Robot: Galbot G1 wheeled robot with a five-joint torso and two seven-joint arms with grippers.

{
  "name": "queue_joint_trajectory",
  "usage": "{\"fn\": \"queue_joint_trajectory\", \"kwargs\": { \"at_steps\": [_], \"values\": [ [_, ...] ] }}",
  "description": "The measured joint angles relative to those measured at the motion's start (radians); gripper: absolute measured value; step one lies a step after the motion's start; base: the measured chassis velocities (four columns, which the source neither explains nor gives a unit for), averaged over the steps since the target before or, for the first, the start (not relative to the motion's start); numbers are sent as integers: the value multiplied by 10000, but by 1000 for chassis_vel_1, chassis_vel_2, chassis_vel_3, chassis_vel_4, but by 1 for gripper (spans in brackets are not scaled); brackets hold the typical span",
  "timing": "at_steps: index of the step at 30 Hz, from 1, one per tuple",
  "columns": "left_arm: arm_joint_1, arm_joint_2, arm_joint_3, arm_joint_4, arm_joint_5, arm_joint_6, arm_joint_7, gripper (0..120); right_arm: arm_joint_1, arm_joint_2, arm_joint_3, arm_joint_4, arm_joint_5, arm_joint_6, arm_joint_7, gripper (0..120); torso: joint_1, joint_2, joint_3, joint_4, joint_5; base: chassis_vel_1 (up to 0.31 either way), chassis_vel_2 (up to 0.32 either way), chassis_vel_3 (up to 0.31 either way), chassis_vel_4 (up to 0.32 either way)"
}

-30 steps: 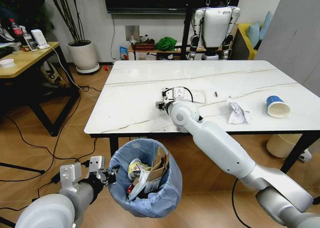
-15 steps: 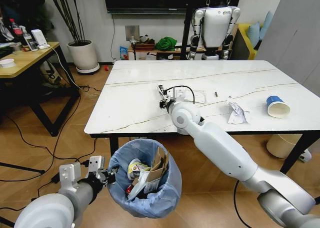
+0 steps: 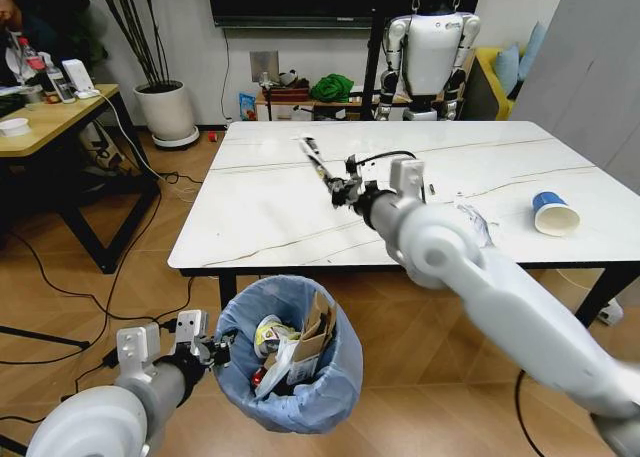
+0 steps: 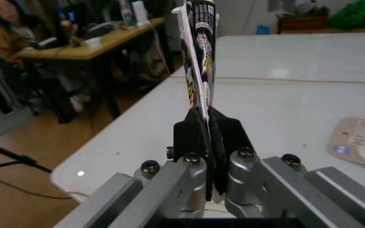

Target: Pick up the trash bin and place the trash from the table into it.

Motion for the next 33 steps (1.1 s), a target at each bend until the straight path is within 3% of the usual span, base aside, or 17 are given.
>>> {"fn": "queue_joint_trajectory", "kwargs": {
  "at_steps": [5,11,17,33],
  "values": [
    [-18,63,-48,0,-46,0,-50,0,-886,-1100,1038,1237,98,-18,-1756,0,0,0,-1,-5,0,0,0,0,0],
    [12,81,-29,23,-42,0,-102,0,-1156,-2339,1002,2409,225,-302,-3325,0,0,0,0,0,-3,0,0,0,0],
    [-31,118,65,51,-19,0,-110,0,-1220,-2957,791,3096,404,-784,-3628,0,0,0,1,0,-1,0,0,0,0],
    [-7,24,183,32,125,0,-84,0,-1482,-4354,405,3158,1127,-1310,-3657,0,1,0,1,-1,-1,0,0,0,0]
  ]
}}
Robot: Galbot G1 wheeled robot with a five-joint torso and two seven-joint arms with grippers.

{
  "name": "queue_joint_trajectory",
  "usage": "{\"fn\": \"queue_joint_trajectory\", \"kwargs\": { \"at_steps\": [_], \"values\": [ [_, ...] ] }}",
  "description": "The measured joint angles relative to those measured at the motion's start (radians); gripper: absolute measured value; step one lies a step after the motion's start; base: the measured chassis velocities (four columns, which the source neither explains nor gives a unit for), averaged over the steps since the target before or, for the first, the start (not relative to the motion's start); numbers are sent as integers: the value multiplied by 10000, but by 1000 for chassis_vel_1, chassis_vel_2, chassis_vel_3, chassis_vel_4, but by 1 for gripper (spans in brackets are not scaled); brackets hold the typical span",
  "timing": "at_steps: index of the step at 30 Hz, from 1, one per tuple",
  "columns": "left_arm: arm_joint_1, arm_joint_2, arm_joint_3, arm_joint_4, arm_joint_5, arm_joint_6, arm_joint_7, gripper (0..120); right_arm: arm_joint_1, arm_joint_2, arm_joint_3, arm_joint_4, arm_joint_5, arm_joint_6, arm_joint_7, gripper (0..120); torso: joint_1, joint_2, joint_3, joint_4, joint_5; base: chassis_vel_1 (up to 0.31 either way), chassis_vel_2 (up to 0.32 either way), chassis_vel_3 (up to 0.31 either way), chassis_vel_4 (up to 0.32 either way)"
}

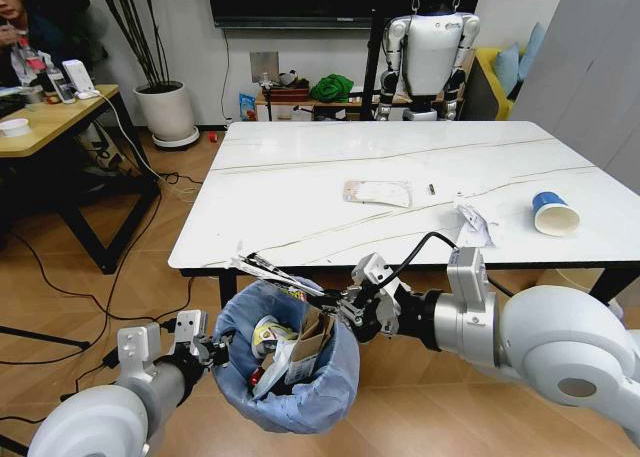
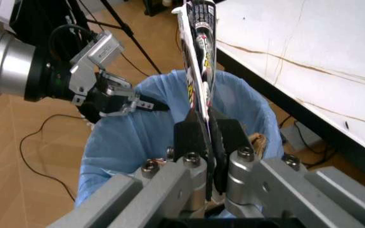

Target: Pick up the trash bin and place the trash from the table into it.

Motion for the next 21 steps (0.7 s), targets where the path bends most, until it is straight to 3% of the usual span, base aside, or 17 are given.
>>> {"fn": "queue_joint_trajectory", "kwargs": {
  "at_steps": [11,21],
  "values": [
    [-18,-62,21,61,17,0,3,0,10,-81,126,-29,251,35,-118,4,0,0,0,0,0,0,0,0,0],
    [33,-78,-6,-20,18,0,-16,0,-123,46,128,-42,-69,62,-121,41,0,0,0,0,0,0,0,0,0]
  ]
}}
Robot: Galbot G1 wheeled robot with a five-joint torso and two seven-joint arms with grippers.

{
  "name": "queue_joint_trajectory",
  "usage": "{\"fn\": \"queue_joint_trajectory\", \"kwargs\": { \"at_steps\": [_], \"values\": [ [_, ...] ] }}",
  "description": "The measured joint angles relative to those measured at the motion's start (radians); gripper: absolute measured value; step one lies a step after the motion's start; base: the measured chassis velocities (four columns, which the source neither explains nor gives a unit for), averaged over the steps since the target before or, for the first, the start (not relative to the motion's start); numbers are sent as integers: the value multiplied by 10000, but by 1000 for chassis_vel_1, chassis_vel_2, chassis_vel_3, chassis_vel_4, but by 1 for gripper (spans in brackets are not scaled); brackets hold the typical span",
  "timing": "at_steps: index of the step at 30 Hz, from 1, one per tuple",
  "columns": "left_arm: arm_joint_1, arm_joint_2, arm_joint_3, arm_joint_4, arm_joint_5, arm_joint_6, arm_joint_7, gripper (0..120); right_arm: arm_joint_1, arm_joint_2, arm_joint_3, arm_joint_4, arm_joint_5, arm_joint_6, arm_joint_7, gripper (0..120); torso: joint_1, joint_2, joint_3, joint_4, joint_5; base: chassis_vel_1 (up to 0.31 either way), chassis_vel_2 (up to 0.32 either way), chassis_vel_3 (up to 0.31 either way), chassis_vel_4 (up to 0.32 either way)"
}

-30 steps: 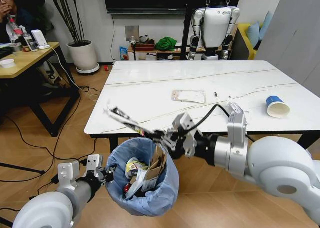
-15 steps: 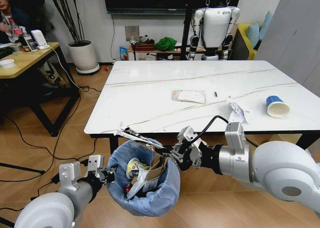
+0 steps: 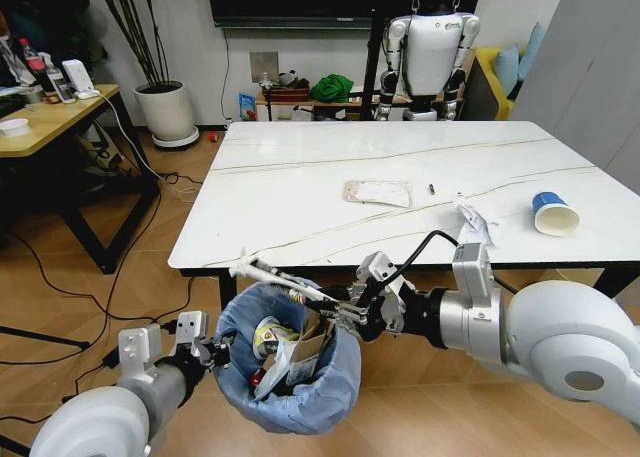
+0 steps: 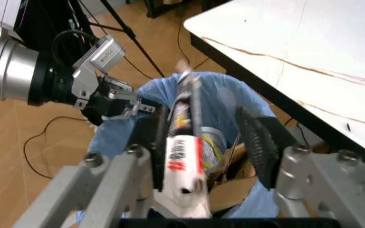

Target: Pick up the trash bin and place the trash from the table into it.

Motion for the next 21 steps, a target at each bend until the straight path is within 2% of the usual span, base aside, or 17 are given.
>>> {"fn": "queue_joint_trajectory", "kwargs": {
  "at_steps": [5,6,8,10,12,13,15,19,21],
  "values": [
    [-20,17,-3,12,0,0,0,0,-60,16,-2,-4,-75,8,0,58,0,0,0,0,0,0,0,0,0],
    [-20,17,-3,12,0,0,0,0,-60,16,-2,-4,-75,8,0,58,0,0,0,0,0,0,0,0,0],
    [-35,14,13,27,0,0,1,0,-39,70,35,-7,-141,95,9,72,0,0,0,-1,-1,0,0,0,0],
    [-36,14,18,27,0,0,3,0,-10,114,63,-8,-142,144,22,75,0,0,0,-1,-1,0,0,0,0],
    [-31,14,23,23,0,0,8,0,104,365,167,-10,-86,324,340,88,0,0,0,0,-2,0,0,0,0],
    [-31,14,23,23,0,0,8,0,104,365,167,-10,-86,324,340,88,0,0,0,0,-2,0,0,0,0],
    [-2,36,14,2,0,0,18,0,248,800,265,-11,197,549,1266,98,0,0,0,-1,-2,0,0,0,0],
    [37,75,-34,-1,0,0,27,0,400,1239,360,-134,396,693,1878,100,0,0,-1,-2,-3,0,0,0,0],
    [78,106,-87,-4,-5,0,33,0,508,1713,417,-920,446,812,2387,100,-2,0,0,0,-4,0,0,0,0]
  ]
}}
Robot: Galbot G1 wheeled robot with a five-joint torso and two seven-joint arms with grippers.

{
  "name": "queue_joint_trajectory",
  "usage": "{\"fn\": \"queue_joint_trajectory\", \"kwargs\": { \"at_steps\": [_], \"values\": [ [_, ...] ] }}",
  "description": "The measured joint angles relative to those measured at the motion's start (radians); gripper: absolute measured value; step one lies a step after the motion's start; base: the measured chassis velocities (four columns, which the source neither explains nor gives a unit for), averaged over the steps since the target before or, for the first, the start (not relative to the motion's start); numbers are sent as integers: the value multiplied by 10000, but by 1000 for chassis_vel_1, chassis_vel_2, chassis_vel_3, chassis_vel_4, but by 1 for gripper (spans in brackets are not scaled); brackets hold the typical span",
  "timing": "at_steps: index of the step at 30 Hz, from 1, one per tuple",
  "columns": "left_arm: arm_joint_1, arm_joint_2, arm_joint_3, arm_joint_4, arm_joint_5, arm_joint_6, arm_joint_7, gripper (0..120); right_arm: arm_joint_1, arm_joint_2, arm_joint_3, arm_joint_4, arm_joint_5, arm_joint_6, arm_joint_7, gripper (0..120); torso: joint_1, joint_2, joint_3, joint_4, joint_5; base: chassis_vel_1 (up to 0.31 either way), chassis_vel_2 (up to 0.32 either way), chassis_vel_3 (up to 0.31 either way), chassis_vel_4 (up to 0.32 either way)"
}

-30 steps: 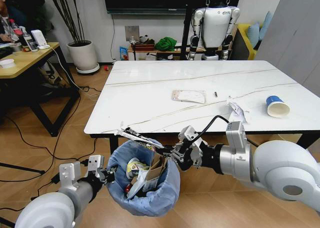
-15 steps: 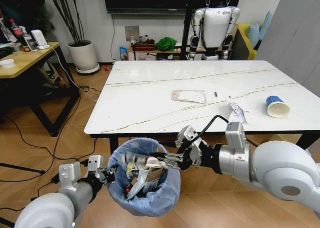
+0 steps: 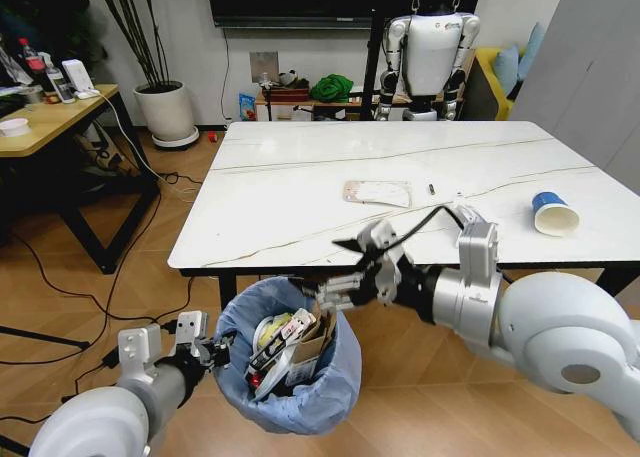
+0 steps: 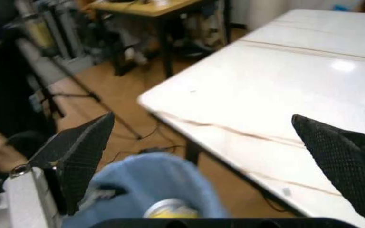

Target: Pick up the trash bin and place the trash from the table into it.

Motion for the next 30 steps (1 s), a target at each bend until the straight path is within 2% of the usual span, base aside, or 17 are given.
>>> {"fn": "queue_joint_trajectory", "kwargs": {
  "at_steps": [3,7,9,11,13,16,20,30],
  "values": [
    [40,19,-61,-2,-5,0,3,0,78,389,28,-696,0,82,390,100,0,0,1,0,4,0,0,0,0],
    [186,24,-238,-4,-8,0,26,0,236,1153,172,-2342,10,472,1215,100,1,-1,2,2,4,0,0,0,0],
    [191,23,-244,-4,-8,0,27,0,239,1180,187,-2419,10,488,1251,100,1,-1,2,2,3,0,0,0,0],
    [196,1,-265,-6,-9,0,47,0,273,1626,455,-3746,73,813,2113,100,1,-1,2,-1,3,0,0,0,0],
    [179,-12,-256,-8,0,1,62,0,290,1855,668,-4533,83,970,2411,100,1,-1,1,-2,3,0,0,0,0],
    [174,-15,-248,-8,17,0,80,0,315,1957,779,-4916,66,1033,2460,100,1,-1,2,-1,3,0,0,0,0],
    [131,-14,-178,-11,103,0,163,0,569,2324,1158,-6255,99,1090,2319,100,1,-1,0,-3,3,0,0,0,0],
    [138,-39,-153,-11,132,0,169,0,1140,3114,1045,-7853,506,1301,2434,100,2,-1,0,0,4,0,0,0,0]
  ]
}}
